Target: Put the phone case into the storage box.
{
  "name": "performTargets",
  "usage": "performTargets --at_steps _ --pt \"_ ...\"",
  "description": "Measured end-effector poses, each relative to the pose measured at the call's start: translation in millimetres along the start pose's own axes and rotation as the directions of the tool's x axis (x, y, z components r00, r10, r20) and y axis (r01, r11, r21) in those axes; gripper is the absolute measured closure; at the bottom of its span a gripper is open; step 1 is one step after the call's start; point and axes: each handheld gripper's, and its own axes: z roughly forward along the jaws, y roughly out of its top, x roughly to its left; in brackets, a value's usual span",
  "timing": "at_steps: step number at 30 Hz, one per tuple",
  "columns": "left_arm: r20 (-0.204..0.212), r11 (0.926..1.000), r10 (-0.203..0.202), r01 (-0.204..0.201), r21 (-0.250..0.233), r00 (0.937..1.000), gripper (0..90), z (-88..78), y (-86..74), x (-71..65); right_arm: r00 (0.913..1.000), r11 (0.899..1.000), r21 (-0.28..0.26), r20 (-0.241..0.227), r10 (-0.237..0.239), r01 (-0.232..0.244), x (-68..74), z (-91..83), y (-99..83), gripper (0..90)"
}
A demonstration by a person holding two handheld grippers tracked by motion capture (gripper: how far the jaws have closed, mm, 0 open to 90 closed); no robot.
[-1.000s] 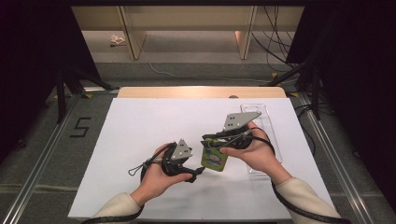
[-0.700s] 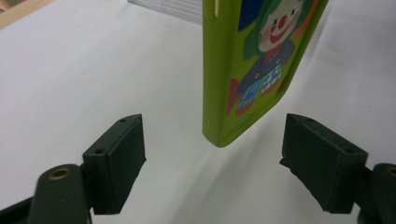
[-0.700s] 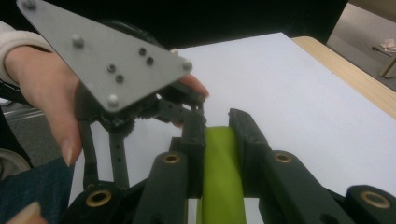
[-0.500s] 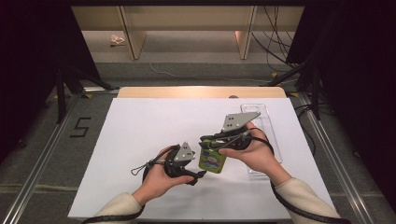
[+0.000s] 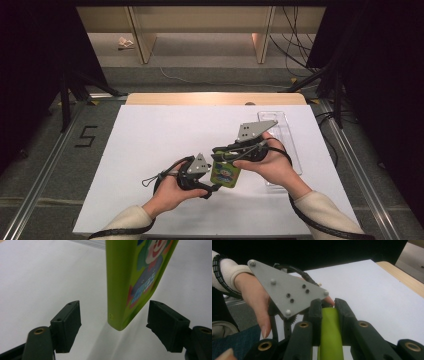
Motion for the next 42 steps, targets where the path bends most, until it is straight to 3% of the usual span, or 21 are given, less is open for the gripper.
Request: performTargets --at_steps 18,21,24,42 --pt "0.059 1.0 0.002 -0.001 -0.006 0.9983 52.3 -0.8 0.6 0.6 0.9998 1.0 -0.009 -0.018 0.007 -0.008 -0.1 0.2 -0.4 77.6" --pt "0.078 0.9998 -0.015 0.016 -0.014 0.9969 57.2 -1.1 0.5 0.8 0.9998 1.0 -0.01 -0.016 0.008 -0.008 -0.2 -0.1 -0.3 77.6" --pt "0.077 0.9999 0.0 0.001 -0.01 0.997 60.3 -2.2 1.3 1.6 0.9998 1.0 -0.009 -0.017 0.009 -0.009 -0.1 -0.6 0.1 77.6" --pt "0.042 0.9981 -0.039 0.041 -0.047 0.9984 76.3 -11.0 5.7 2.9 0.9988 0.997 -0.063 -0.033 0.037 -0.039 -3.3 -7.0 1.4 77.6"
